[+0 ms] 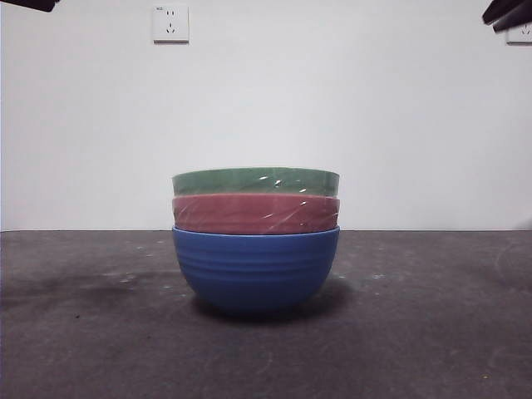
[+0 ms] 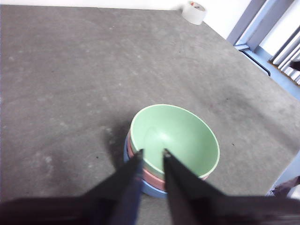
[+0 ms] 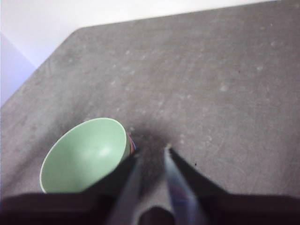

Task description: Pick up the green bowl on the top,put the green bowl on the left,pick up the red bowl in the middle,put the red bowl on the right

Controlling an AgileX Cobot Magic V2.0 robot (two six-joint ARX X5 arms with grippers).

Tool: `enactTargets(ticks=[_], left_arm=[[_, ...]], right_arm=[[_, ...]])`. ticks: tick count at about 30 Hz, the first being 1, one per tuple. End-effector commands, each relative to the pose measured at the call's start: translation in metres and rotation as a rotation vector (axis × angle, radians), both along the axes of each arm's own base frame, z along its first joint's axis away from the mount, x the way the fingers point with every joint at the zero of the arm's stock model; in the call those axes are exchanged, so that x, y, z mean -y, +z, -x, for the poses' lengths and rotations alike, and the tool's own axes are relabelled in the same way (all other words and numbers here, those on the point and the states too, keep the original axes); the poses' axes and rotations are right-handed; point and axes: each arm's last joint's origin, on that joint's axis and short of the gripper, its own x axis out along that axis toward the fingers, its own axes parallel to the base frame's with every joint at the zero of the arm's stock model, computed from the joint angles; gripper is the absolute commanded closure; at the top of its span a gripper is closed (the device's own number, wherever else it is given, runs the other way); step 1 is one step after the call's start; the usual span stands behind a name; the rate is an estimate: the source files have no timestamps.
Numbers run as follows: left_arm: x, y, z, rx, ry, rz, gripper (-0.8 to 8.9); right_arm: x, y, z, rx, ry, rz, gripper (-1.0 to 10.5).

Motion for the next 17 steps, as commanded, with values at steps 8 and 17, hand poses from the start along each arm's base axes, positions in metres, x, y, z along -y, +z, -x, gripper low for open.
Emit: enactTargets(ticks=[8, 17], left_arm=[[0.022, 0.004, -0.008, -0.005, -0.155, -0.053, 4.59], [0.082, 0.014, -0.036, -0.023, -0.382, -0.336, 4.59]], right_arm=[[0.000, 0.001, -0.001, 0.008, 0.010, 0.009, 7.1], [0.000, 0.000, -0.001, 0.008, 0.011, 0.010, 7.2]])
